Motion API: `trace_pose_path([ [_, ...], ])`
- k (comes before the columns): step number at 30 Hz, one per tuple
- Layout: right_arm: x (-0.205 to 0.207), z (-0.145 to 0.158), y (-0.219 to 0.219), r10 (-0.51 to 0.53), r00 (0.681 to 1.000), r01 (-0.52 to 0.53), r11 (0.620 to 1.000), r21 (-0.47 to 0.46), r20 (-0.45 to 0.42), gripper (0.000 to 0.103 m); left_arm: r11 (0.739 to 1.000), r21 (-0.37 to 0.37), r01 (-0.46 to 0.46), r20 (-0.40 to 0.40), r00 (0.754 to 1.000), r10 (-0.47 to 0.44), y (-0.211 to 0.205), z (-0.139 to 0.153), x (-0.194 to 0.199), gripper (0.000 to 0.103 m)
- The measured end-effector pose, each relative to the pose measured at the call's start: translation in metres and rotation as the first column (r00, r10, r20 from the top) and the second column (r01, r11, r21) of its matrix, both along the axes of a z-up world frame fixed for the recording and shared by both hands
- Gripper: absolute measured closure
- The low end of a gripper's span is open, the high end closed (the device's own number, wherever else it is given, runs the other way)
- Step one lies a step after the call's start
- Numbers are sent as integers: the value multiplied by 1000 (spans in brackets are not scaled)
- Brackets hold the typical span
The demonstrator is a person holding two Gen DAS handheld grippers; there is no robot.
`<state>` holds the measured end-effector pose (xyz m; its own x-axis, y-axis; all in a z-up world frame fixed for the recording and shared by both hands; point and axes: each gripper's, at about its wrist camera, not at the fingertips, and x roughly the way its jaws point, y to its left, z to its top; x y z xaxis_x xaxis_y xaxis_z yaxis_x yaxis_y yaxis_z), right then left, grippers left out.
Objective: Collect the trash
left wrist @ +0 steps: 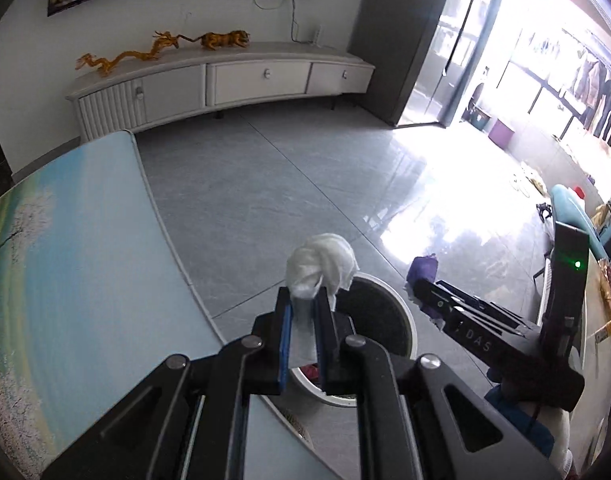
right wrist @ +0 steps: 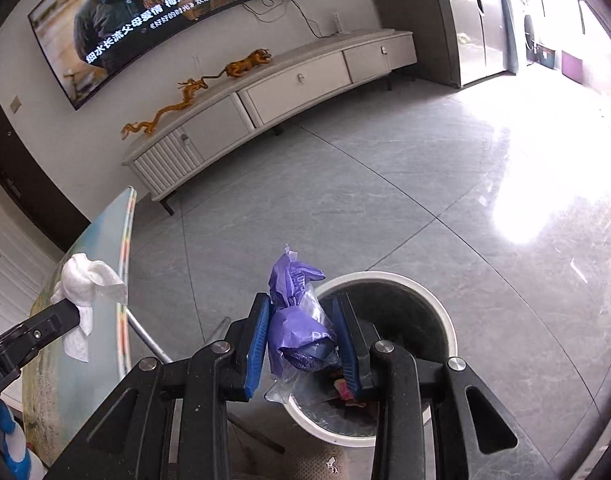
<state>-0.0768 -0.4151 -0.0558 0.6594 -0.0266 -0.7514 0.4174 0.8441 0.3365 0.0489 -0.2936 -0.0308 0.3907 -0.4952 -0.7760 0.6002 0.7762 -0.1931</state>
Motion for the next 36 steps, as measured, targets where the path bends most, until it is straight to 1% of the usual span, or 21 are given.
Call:
trace_pose_path([
  [5, 2, -43, -29, -56, 995, 60, 997, 40, -81, 70, 995, 48, 88, -43, 995, -86, -48, -29, 2, 92],
  [7, 0, -57, -39, -71, 992, 76, 996, 42, -109, 70, 991, 54, 121, -65, 991, -117, -63, -39, 2, 89],
  [8, 0, -64, -43, -76, 990, 82, 996, 41, -122, 69, 990, 55, 130, -77, 989, -126, -70, -43, 3, 85],
  [9, -2, -69, -47, -80, 988, 87, 995, 42, -132, 66, 989, 54, 138, -90, 987, -133, -76, -46, 5, 80],
  [10, -3, -73, -48, -85, 987, 92, 995, 46, -139, 63, 988, 50, 143, -101, 985, -138, -81, -49, 6, 78],
  [12, -4, -79, -53, -90, 985, 98, 994, 50, -147, 55, 988, 43, 148, -120, 983, -142, -89, -53, 9, 65],
  [14, -4, -80, -54, -94, 983, 102, 994, 48, -156, 53, 988, 33, 153, -131, 980, -147, -91, -55, 12, 62],
  [17, -9, -75, -56, -100, 985, 109, 992, 56, -144, 52, 988, 46, 146, -103, 985, -140, -88, -50, 8, 61],
  [20, -9, -64, -47, -90, 989, 96, 994, 48, -121, 49, 992, 67, 103, -43, 994, -100, -70, -40, 4, 60],
  [23, -5, -48, -28, -53, 995, 56, 998, 39, -88, 46, 996, 74, 40, 30, 999, -43, -41, -24, -2, 58],
  [24, -2, -43, -20, -40, 996, 43, 998, 36, -77, 46, 997, 76, 13, 56, 998, -17, -29, -18, -4, 56],
  [27, 3, -24, 10, 12, 999, -12, 1000, 16, -35, 44, 994, 80, -72, 135, 989, 60, 8, -2, -14, 55],
  [29, 5, -9, 35, 54, 999, -54, 998, -10, -5, 43, 987, 90, -136, 190, 975, 117, 37, 9, -18, 55],
  [32, 3, 13, 72, 105, 994, -103, 993, -57, 37, 39, 966, 95, -241, 270, 940, 208, 84, 22, -28, 55],
  [34, 1, 25, 96, 136, 989, -130, 988, -87, 60, 36, 944, 103, -312, 324, 908, 265, 116, 30, -34, 55],
  [36, -1, 37, 118, 164, 983, -154, 980, -128, 78, 32, 921, 97, -378, 359, 876, 322, 148, 37, -39, 55],
])
